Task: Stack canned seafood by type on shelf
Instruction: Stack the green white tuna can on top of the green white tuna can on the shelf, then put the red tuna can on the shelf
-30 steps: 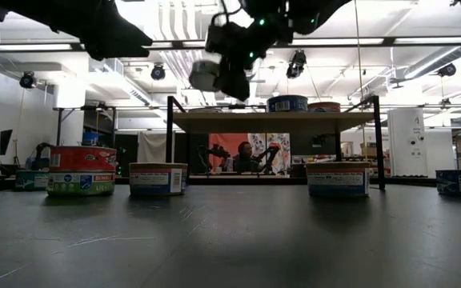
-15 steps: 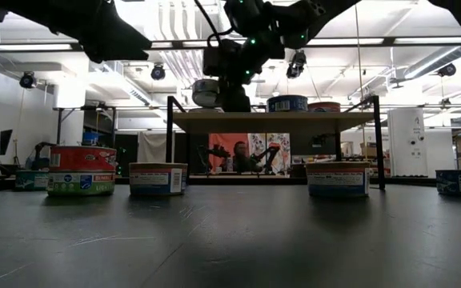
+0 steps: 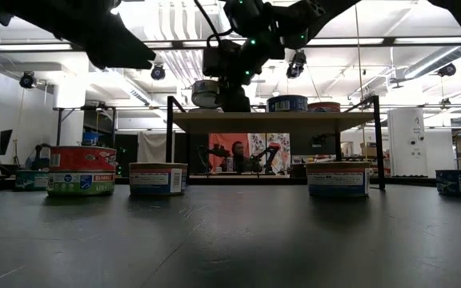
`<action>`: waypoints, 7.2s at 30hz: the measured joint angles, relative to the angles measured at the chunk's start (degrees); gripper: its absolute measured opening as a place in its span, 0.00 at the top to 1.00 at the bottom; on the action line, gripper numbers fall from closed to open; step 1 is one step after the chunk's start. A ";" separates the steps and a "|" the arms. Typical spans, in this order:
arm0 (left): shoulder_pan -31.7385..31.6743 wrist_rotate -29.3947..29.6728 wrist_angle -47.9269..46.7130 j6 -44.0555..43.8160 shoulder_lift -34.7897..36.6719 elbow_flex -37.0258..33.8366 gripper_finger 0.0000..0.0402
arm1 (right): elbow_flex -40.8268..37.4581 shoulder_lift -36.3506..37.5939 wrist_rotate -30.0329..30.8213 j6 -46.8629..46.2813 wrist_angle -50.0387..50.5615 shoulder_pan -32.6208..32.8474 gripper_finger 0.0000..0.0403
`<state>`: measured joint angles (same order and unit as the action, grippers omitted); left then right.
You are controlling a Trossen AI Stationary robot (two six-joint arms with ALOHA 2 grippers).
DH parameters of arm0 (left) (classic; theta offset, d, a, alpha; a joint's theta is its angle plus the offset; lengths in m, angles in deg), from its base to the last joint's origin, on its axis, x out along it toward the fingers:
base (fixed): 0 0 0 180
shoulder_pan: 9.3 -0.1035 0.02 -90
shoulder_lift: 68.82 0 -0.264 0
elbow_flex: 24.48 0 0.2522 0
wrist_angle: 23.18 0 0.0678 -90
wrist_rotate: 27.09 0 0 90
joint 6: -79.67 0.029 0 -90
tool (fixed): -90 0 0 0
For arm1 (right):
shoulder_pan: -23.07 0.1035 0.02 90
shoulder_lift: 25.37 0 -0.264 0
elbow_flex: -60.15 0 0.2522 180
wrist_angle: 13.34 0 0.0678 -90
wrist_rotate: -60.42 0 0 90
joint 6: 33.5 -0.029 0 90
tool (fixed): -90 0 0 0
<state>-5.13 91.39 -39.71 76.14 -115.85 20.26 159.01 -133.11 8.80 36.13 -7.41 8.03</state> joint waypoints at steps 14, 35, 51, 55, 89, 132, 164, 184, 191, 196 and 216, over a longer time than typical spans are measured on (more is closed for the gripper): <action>0.00 0.11 0.16 0.00 -0.25 0.00 0.35 | -0.02 0.00 -1.13 -0.19 -0.16 0.00 0.62; 0.00 0.09 0.16 -0.28 -0.25 -0.02 0.35 | -0.07 0.00 -1.09 -0.70 -0.21 0.00 0.54; 0.00 0.09 0.15 -0.59 -0.25 -0.04 0.35 | -0.09 -0.02 -1.09 -0.61 -1.12 0.00 0.50; 0.00 0.09 0.15 -0.61 -0.25 -0.04 0.35 | -0.09 0.00 -1.09 -2.67 -1.42 0.00 0.50; 0.00 0.07 0.14 -1.75 -0.25 -0.04 0.35 | 7.54 0.46 -8.89 -28.74 14.14 -0.11 0.50; 0.00 -3.08 2.30 -3.04 -0.23 -0.04 0.35 | 7.45 0.39 -18.00 -37.19 14.68 -3.93 0.50; 0.02 -3.12 2.43 -3.04 -2.49 -0.04 0.35 | 7.45 0.39 -17.37 -36.71 16.04 -3.85 0.50; 0.00 -3.12 4.49 -2.97 -4.21 -0.04 0.35 | 7.41 0.37 -17.41 -39.16 16.60 -3.69 0.18; 0.00 -3.12 4.56 -2.97 -4.21 -0.04 0.35 | 7.41 0.37 -17.40 -42.21 16.45 -3.88 0.14; 0.00 -3.12 4.89 -2.97 -4.21 -0.04 0.35 | 7.41 0.37 -17.39 -43.08 16.06 -4.00 0.13; 0.02 -3.12 4.92 -4.21 -4.23 -0.04 0.35 | 7.43 5.33 -17.37 -47.93 19.67 -2.43 0.13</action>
<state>-5.11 88.27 -34.79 71.94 -120.08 20.22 166.44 -127.79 -8.57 -11.80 12.26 5.59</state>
